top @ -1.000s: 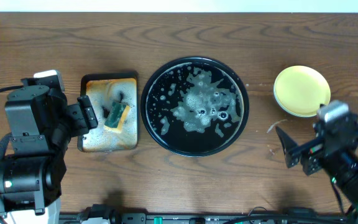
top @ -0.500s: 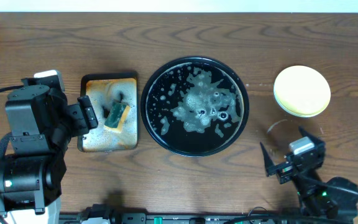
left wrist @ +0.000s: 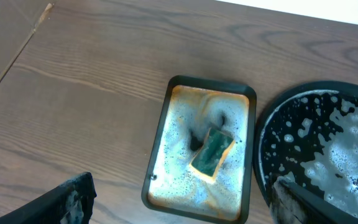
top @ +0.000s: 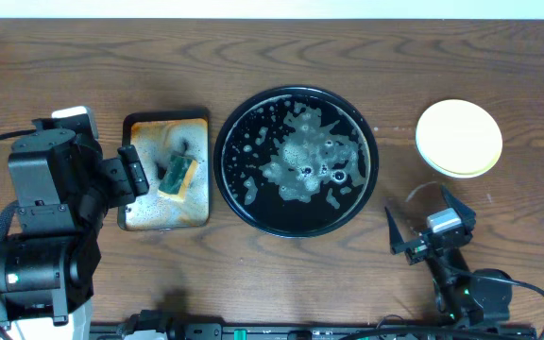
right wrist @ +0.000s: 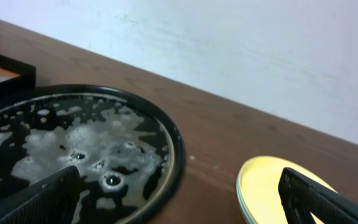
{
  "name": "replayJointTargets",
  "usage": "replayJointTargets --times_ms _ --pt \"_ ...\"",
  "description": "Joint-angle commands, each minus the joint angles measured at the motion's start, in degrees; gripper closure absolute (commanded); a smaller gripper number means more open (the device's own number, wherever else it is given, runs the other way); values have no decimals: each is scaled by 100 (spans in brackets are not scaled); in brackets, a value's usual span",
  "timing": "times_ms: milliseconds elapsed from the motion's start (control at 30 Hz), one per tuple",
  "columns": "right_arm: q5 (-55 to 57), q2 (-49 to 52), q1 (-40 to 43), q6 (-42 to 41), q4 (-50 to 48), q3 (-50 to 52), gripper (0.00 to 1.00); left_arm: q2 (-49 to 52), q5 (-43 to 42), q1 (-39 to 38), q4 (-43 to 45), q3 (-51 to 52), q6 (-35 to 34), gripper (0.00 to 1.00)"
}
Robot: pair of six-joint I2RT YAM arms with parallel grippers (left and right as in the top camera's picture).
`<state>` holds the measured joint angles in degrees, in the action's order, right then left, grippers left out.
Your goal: Clean dirty plates on tray and stack at the side
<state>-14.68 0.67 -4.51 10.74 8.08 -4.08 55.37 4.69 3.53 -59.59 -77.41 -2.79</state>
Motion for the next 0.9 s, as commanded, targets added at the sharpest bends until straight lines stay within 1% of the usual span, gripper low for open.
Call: replayJointTargets --times_ms 0,67,267,500,867 --pt "70 -39 -175 -85 -389 321 1 -2 48 -7 4 -72 -26 11" --pt "70 -39 -186 -85 -531 380 1 -2 48 -7 4 -72 -26 11" --pt "74 -39 -223 -85 -531 380 1 -2 48 -7 4 -72 -28 11" --pt "72 -39 -492 -85 -529 380 1 -2 48 -7 4 -72 -28 11" --pt "72 -39 -490 -85 -525 378 1 -2 48 -7 4 -72 -26 11"
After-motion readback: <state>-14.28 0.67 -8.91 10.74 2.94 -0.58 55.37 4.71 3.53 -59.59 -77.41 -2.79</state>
